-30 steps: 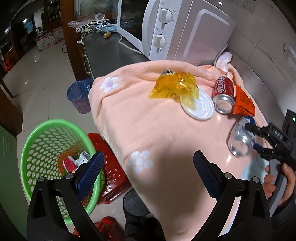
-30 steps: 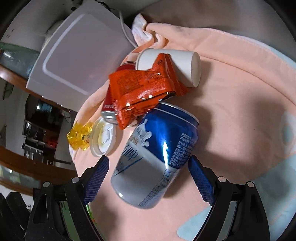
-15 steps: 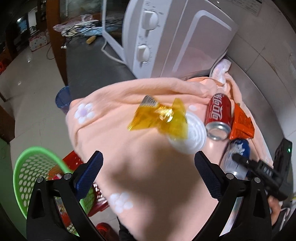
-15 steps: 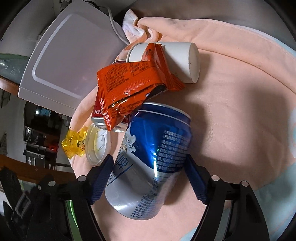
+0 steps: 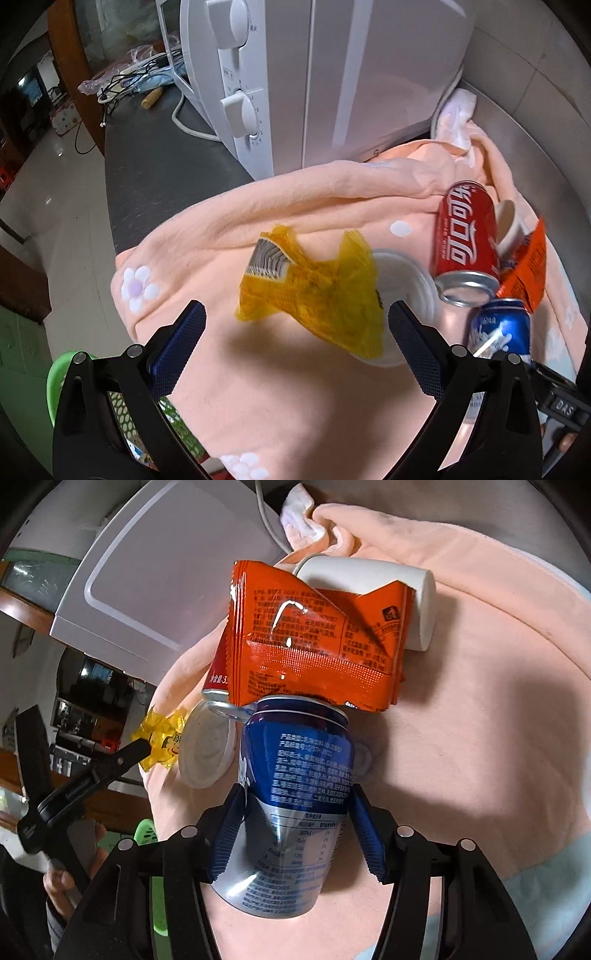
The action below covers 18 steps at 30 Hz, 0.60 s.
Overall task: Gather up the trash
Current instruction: 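Grasp the yellow plastic wrapper with the left gripper while the right holds the blue can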
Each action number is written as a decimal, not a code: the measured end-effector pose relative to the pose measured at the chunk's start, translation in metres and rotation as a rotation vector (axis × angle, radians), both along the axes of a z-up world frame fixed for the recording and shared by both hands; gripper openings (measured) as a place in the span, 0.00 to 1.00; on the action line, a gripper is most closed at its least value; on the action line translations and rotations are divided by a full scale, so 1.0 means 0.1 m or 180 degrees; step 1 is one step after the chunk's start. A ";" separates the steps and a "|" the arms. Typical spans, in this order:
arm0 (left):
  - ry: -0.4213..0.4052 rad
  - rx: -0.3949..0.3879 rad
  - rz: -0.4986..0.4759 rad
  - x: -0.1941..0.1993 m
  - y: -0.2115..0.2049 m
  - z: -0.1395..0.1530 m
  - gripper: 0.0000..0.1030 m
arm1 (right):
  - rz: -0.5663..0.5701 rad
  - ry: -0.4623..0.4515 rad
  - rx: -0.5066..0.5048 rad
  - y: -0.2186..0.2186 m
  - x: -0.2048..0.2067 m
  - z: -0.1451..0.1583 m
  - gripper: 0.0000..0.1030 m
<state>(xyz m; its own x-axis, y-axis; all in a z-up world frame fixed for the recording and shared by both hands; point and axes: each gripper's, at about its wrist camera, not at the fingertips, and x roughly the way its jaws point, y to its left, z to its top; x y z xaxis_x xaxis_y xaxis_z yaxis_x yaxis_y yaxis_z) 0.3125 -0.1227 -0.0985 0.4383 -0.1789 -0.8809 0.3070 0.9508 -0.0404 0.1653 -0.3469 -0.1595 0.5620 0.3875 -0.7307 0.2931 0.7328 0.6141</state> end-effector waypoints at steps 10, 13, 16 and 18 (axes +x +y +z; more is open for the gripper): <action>0.0045 -0.0310 -0.0149 0.06 0.03 -0.03 0.65 | 0.0184 -0.0087 0.0009 0.15 0.05 0.02 0.49; -0.0026 -0.0287 -0.0216 -0.02 0.02 -0.01 0.54 | 0.0248 -0.0143 -0.0041 0.21 0.01 0.08 0.49; -0.0068 -0.0301 -0.0225 -0.10 0.07 0.02 0.47 | 0.0286 -0.0198 -0.0065 0.26 -0.02 0.14 0.49; -0.0082 -0.0346 -0.0203 -0.16 0.13 0.05 0.46 | 0.0317 -0.0246 -0.0100 0.30 -0.03 0.20 0.49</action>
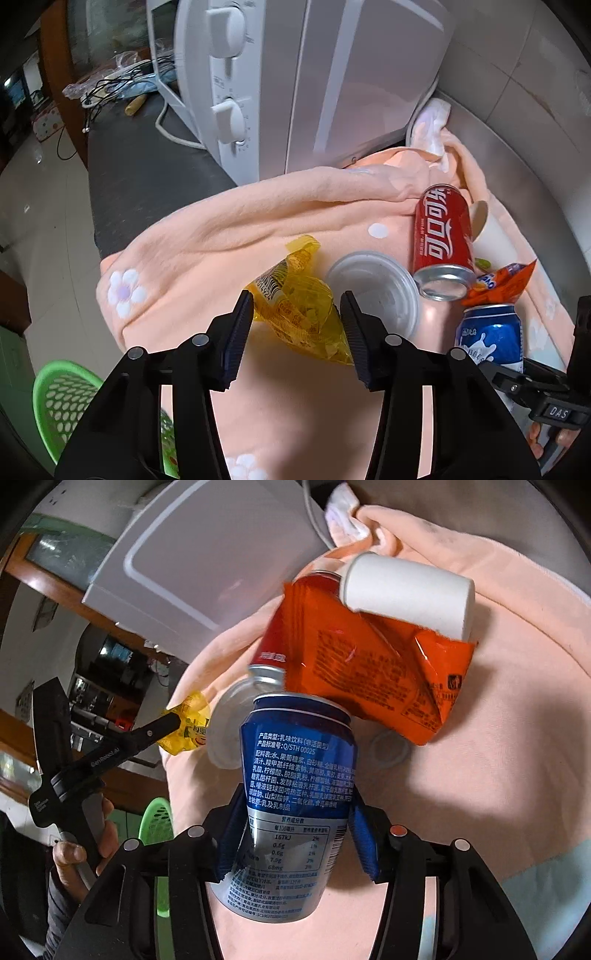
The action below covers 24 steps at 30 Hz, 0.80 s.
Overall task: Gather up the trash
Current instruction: 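Grasp the yellow plastic wrapper with the left gripper while the right holds the blue can, then drop the yellow wrapper into the green basket with left while right drops the blue can in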
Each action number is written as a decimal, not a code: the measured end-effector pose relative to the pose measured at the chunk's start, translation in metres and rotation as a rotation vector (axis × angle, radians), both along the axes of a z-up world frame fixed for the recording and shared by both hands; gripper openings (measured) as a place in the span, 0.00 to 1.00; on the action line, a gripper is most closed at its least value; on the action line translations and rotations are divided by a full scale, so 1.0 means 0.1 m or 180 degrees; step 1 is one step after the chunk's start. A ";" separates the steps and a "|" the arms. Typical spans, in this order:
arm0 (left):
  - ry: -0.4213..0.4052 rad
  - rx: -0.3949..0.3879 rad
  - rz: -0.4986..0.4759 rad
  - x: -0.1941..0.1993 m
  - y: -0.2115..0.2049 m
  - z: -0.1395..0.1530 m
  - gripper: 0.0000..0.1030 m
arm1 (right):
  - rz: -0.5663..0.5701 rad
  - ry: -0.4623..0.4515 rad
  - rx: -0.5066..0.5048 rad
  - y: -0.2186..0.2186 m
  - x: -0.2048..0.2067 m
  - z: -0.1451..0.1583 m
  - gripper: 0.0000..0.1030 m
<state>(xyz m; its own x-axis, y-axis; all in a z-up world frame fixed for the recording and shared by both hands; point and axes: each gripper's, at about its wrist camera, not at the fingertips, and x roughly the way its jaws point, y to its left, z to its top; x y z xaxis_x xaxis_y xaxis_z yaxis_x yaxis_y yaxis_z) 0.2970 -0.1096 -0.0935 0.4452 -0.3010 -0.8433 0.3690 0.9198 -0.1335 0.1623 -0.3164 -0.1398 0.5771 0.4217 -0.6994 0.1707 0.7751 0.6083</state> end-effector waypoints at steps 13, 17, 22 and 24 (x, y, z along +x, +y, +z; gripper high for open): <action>-0.0110 -0.0376 0.0312 -0.52 0.69 0.28 0.44 | 0.0307 -0.0243 -0.0156 0.37 -0.12 0.30 0.49; -0.0183 -0.0426 0.0440 -0.71 0.99 0.37 0.44 | 0.0440 -0.0302 -0.0155 0.55 -0.10 0.40 0.49; -0.0267 -0.0428 0.0680 -0.98 1.44 0.43 0.43 | 0.0702 -0.0392 -0.0162 0.90 -0.05 0.51 0.49; -0.0281 -0.0401 0.0770 -1.07 1.60 0.44 0.44 | 0.0827 -0.0425 -0.0172 1.06 -0.01 0.55 0.49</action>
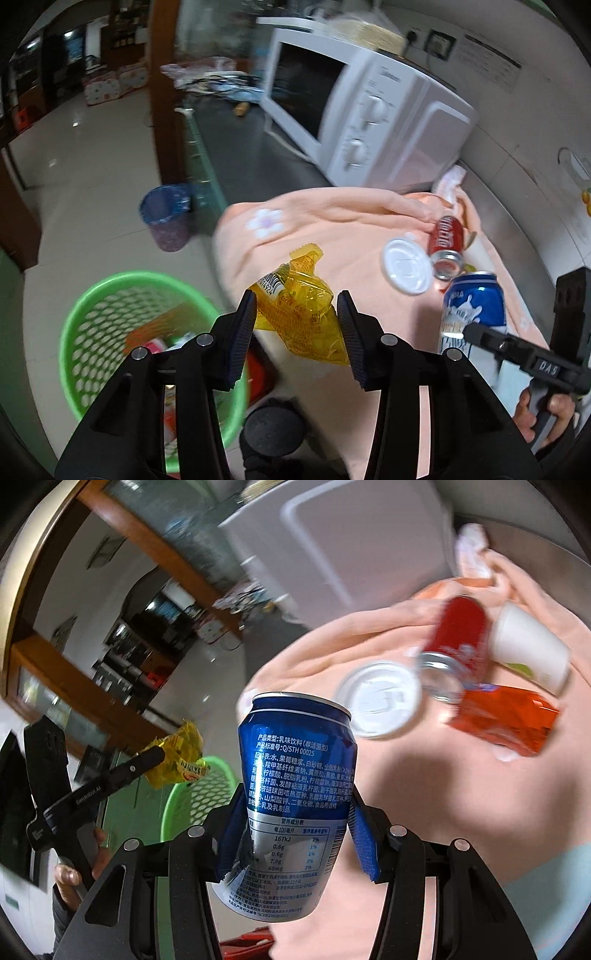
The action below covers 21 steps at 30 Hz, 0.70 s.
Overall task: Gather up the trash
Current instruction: 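Drop the yellow wrapper into the green basket with left while right drops the blue can in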
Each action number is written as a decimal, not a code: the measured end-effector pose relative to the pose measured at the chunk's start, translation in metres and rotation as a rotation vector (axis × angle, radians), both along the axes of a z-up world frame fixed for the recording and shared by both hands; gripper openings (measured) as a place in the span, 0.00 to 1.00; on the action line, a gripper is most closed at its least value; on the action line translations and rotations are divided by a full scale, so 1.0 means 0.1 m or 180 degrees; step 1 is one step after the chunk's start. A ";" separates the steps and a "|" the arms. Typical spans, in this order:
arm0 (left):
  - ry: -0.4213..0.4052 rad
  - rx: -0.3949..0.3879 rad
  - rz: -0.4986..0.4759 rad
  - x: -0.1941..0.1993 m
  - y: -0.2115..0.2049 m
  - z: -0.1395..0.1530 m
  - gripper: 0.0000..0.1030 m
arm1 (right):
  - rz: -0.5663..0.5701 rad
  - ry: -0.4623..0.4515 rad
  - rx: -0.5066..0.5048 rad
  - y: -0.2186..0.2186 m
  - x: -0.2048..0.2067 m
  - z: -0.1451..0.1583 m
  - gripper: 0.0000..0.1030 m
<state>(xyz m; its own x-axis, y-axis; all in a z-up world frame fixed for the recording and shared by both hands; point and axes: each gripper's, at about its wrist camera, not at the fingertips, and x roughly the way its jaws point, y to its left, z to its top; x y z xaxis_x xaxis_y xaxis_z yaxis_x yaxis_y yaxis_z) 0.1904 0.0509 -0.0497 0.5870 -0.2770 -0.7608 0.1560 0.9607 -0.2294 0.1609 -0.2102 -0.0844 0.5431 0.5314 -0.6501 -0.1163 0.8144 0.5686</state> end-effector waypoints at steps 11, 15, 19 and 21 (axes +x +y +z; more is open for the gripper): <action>0.0277 0.0046 0.0559 -0.32 0.86 -0.31 0.45 | 0.0499 -0.0076 -0.0059 0.75 0.11 0.11 0.49; 0.0455 0.0025 0.0767 -0.42 1.11 -0.52 0.52 | 0.0645 -0.0091 -0.0092 1.03 0.16 0.12 0.49; 0.0515 0.0033 0.0898 -0.51 1.27 -0.63 0.59 | 0.0767 -0.0096 -0.0121 1.22 0.19 0.11 0.49; 0.0531 0.0025 0.0949 -0.54 1.33 -0.65 0.63 | 0.0821 -0.0099 -0.0129 1.31 0.21 0.11 0.49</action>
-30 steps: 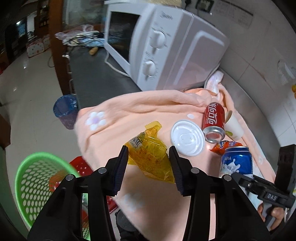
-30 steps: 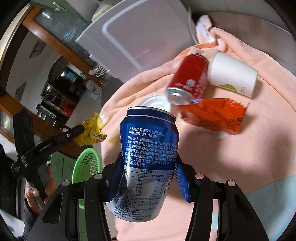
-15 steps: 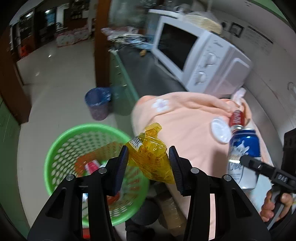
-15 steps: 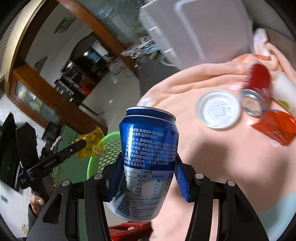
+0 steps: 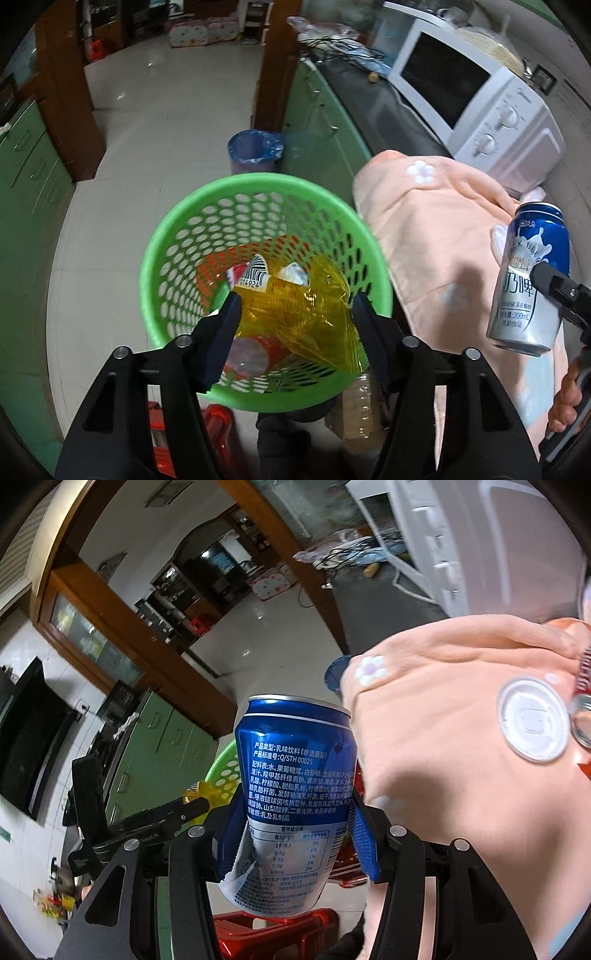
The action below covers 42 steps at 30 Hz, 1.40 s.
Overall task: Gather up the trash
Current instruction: 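Drop the yellow wrapper into the green basket with left while right drops the blue can in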
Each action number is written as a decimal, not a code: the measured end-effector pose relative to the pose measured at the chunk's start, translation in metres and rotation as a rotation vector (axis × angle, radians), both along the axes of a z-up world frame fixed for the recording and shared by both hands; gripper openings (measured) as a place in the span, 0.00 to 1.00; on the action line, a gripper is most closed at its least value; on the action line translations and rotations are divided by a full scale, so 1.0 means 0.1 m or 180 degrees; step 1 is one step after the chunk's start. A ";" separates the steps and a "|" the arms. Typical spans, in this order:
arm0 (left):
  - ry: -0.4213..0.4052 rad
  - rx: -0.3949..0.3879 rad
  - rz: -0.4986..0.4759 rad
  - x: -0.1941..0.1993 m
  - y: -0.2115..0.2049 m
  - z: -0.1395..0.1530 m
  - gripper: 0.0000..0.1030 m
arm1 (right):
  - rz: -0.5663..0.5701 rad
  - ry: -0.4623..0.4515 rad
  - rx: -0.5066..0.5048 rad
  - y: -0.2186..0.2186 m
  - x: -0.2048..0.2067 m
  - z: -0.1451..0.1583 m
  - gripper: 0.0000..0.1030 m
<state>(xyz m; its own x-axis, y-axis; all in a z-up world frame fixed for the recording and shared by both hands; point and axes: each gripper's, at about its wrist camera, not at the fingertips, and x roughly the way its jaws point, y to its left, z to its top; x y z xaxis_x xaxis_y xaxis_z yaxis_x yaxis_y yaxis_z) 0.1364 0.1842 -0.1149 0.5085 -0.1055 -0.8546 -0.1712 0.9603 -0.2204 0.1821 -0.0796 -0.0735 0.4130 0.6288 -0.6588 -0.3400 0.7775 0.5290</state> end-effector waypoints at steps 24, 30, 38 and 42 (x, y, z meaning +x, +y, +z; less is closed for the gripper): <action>-0.0030 -0.0058 0.0393 -0.30 0.40 0.04 0.77 | 0.0472 -0.0119 -0.0441 0.81 0.15 -0.20 0.49; -0.0015 -0.0057 0.0476 -0.37 0.48 0.05 0.84 | 0.0552 -0.0113 -0.0553 0.95 0.18 -0.27 0.49; -0.0019 -0.0103 0.0595 -0.44 0.58 0.06 0.87 | 0.0580 -0.0034 -0.0578 1.04 0.24 -0.38 0.49; -0.0013 -0.0112 0.0605 -0.46 0.58 0.05 0.88 | 0.0577 -0.0025 -0.0534 1.03 0.25 -0.38 0.55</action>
